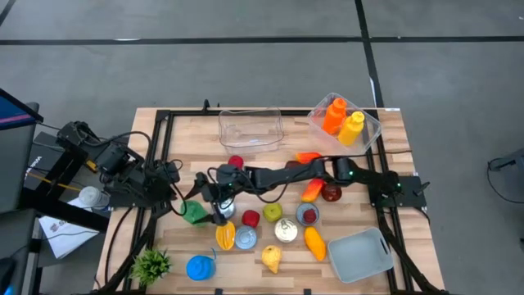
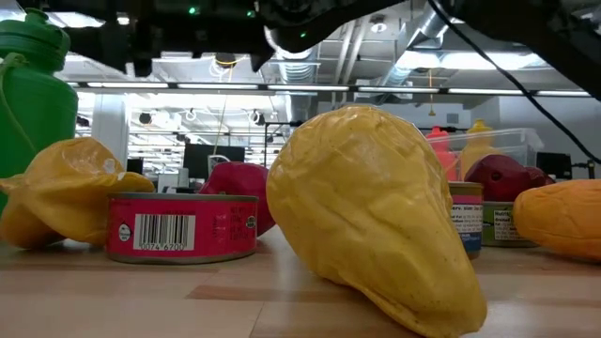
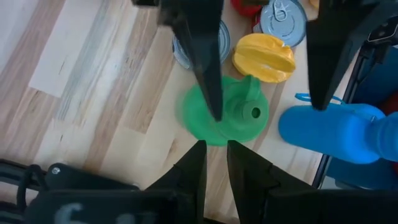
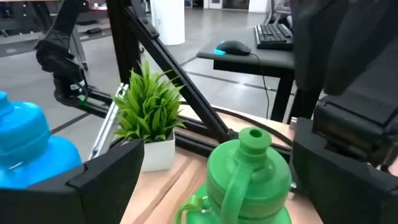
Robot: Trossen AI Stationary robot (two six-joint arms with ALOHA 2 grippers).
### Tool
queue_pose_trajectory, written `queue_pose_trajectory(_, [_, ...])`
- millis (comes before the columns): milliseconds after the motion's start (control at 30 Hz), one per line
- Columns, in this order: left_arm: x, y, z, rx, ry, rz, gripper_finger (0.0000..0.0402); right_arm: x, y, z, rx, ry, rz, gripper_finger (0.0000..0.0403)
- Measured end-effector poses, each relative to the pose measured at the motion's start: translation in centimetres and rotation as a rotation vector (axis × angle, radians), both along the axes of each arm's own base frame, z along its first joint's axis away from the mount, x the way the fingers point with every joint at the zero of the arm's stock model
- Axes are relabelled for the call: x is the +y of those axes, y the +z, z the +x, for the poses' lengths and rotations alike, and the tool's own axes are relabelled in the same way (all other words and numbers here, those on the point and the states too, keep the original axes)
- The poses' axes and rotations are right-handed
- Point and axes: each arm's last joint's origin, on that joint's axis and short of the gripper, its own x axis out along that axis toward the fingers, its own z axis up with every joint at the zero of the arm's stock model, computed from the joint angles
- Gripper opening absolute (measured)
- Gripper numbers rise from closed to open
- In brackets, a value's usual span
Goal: Pick & Place Food Item
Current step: Put the green water bottle into the transparent container
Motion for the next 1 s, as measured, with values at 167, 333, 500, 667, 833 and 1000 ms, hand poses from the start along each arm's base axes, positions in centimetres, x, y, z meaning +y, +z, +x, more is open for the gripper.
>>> queue_pose_trajectory(167, [0.0,0.0,0.0,0.0,0.007,0.0,0.0053,-0.1,-0.5,0.6,-0.007,-0.002,0.001,0.04])
queue_pose_trajectory(333, [0.0,0.0,0.0,-0.005,0.011,0.009,0.0053,-0.5,-0.3,0.7,-0.018,-0.009,0.001,0.0389])
queue_pose_trajectory(500, [0.0,0.0,0.1,-0.01,0.015,0.017,0.0053,-0.5,-0.2,0.7,-0.025,0.005,0.003,0.0353])
queue_pose_trajectory(667, [0.1,0.0,0.1,-0.014,0.018,0.025,0.0053,-0.5,-0.2,0.7,-0.033,0.006,0.002,0.0333])
queue_pose_trajectory(833, [0.1,-0.1,0.1,-0.017,0.026,0.034,0.0053,-0.5,-0.1,0.7,-0.039,0.005,0.003,0.0329])
queue_pose_trajectory(1000, [0.4,-1.6,-0.4,0.092,0.088,0.065,0.0053,-0.5,-0.1,0.7,-0.038,0.006,0.003,0.0333])
